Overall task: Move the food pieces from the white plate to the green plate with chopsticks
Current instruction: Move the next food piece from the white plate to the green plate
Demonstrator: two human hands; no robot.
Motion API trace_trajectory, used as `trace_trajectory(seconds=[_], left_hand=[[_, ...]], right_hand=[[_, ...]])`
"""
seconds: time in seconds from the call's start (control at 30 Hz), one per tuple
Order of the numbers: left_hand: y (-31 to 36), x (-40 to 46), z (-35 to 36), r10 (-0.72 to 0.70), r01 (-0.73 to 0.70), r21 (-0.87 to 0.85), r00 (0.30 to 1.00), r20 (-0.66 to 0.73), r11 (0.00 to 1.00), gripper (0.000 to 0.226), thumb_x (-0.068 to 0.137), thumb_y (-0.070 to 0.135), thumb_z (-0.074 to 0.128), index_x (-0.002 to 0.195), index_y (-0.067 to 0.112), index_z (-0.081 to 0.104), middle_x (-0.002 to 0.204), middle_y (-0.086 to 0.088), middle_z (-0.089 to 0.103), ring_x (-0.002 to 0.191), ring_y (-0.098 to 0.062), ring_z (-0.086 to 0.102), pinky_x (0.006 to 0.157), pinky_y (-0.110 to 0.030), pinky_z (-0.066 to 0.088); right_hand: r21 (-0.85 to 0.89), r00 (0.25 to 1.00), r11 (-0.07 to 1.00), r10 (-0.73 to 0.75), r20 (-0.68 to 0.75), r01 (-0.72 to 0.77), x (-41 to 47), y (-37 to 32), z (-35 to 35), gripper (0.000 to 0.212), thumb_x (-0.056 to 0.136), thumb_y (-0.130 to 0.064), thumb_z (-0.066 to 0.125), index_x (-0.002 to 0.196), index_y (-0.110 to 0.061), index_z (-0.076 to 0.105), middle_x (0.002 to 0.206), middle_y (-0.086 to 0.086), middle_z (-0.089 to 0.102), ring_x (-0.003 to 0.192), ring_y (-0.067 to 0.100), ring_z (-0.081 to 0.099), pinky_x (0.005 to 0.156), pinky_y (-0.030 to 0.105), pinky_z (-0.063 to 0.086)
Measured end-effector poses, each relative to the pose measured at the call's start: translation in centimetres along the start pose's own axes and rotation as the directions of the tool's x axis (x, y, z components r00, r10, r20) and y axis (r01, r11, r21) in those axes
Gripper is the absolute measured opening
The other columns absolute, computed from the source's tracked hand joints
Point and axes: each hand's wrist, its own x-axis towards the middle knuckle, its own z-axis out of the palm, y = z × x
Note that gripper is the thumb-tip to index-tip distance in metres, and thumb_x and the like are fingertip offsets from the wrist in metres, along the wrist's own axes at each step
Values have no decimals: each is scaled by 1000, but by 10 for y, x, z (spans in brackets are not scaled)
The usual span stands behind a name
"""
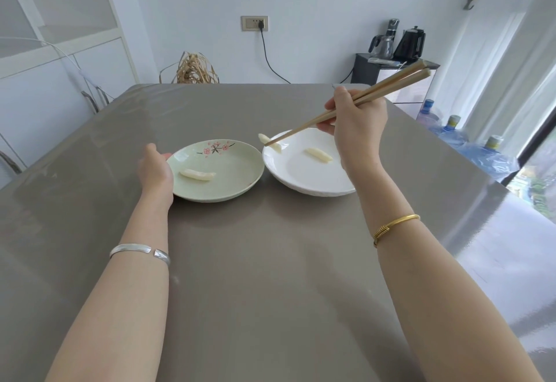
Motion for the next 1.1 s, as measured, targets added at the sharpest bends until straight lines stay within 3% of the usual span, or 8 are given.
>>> trace_trajectory(seconds=[0.13,0.2,0.4,0.6,1.0,1.1], left_hand=[[-1,0,1,3,-3,-14,1000,1,1000,46,94,39,27,102,7,59,91,-8,61,75,-24,55,62,-29,40],[-1,0,1,10,-10,-11,1000,0,1000,46,94,39,26,103,7,59,95,-9,62,70,-20,53,59,-28,39],[-1,2,0,3,-3,-4,1000,5,1000,47,93,40,26,102,7,59,104,-11,62,89,-27,55,65,-30,40],[0,1,2,-2,3,-33,1000,14,999,45,94,37,26,102,6,58,80,-4,58,68,-19,52,59,-28,39],[-1,0,1,9,-9,-11,1000,3,1000,46,94,38,25,101,8,59,102,-10,61,85,-27,54,63,-29,39],[-1,0,1,1,-1,-12,1000,2,1000,46,94,39,26,102,8,59,104,-11,62,90,-27,55,72,-31,41]], right_hand=[[-9,998,1000,10,54,-9,-7,4,22,35,85,-10,52,50,-11,54,49,2,51,40,11,53,66,50,60],[-11,997,1000,16,72,-16,-11,8,31,36,86,-11,52,50,-12,54,49,2,52,36,8,52,67,52,59],[-7,989,1000,27,149,-26,-21,15,51,37,89,-12,51,53,-11,55,53,4,52,50,21,55,67,49,60],[-44,980,999,38,198,-30,-29,25,65,38,88,-13,52,50,-13,55,51,-1,52,49,17,55,67,50,60],[-75,968,997,51,246,-34,-39,32,72,38,89,-15,50,52,-14,54,54,-2,53,50,18,55,72,55,57],[-69,965,997,62,255,-46,-41,31,73,37,90,-14,50,52,-13,54,55,-2,54,52,20,57,72,54,57]])
